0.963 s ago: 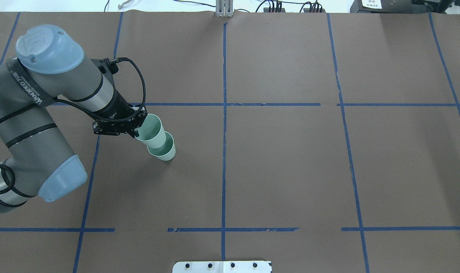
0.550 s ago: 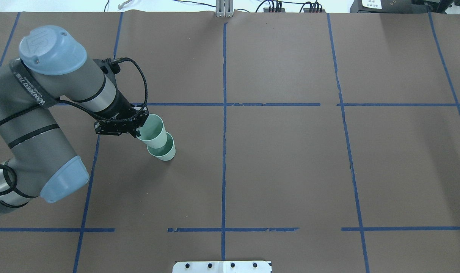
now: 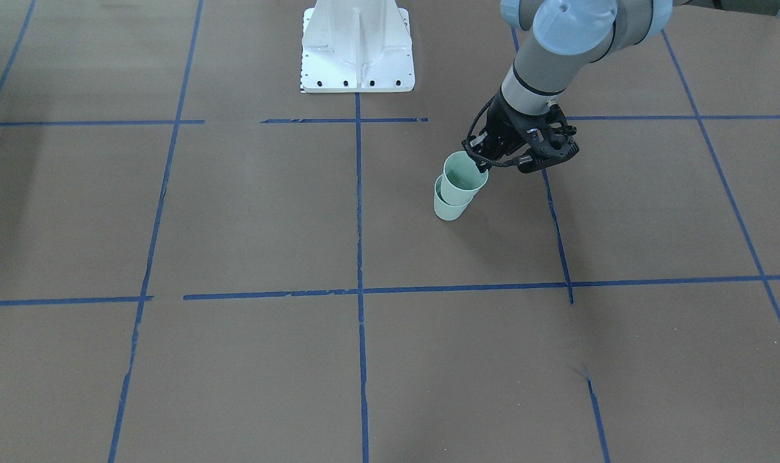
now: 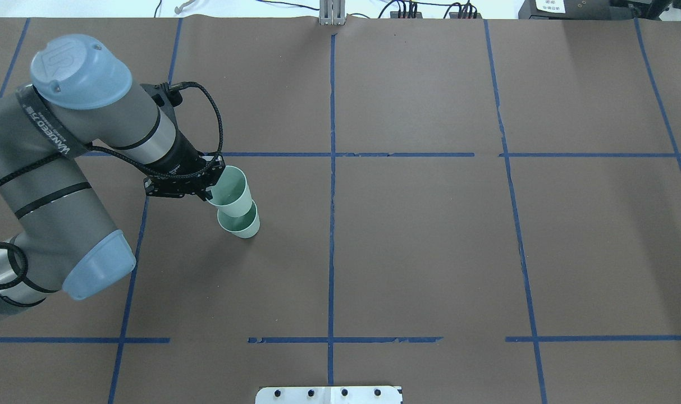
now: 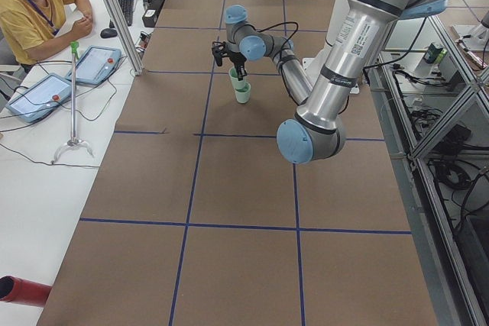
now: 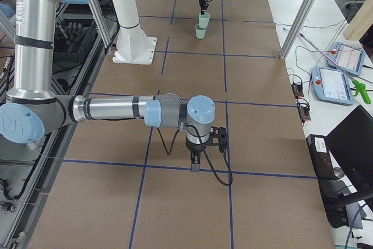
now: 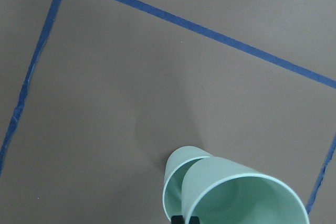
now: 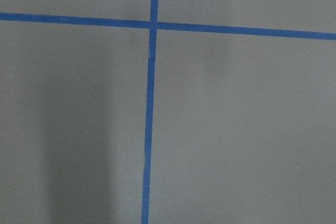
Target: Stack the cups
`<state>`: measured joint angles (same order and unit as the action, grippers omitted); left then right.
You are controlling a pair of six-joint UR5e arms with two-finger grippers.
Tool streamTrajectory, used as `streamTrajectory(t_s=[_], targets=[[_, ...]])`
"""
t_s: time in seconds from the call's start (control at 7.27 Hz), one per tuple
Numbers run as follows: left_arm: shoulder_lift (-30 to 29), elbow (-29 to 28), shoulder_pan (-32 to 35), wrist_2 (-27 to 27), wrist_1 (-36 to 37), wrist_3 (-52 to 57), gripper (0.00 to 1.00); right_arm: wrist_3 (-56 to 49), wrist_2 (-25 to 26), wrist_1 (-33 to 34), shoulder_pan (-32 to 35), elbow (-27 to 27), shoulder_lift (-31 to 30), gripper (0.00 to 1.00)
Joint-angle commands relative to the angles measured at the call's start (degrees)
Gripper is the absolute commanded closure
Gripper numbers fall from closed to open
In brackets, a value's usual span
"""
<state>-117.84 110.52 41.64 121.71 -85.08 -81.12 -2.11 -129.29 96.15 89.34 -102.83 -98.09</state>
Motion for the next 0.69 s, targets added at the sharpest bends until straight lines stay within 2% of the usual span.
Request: streamTrajectory(t_s=[0.0,0.14,0.28,0.41,0.55], targets=[[0.1,-0.2,-0.3,0.0,0.0,0.0,1.00,0.0,0.0,0.0,0.0,0.0,0.0,0.00],[0.2,-0.2,-0.5,-0.2,0.0,-0.1,0.73,0.0,0.0,0.0,0.0,0.0,0.0,0.00],[0.3,0.0,-0.6,-0.5,0.0,-0.2,0.29,0.0,0.0,0.0,0.0,0.0,0.0,0.00],[0.3,0.0,-0.6,-2.0,-0.1,-0.3,0.00,0.0,0.0,0.0,0.0,0.0,0.0,0.00],[0.5,0.5,-0.4,-1.9,-0.2,-0.8,0.00,0.0,0.0,0.0,0.0,0.0,0.0,0.00]])
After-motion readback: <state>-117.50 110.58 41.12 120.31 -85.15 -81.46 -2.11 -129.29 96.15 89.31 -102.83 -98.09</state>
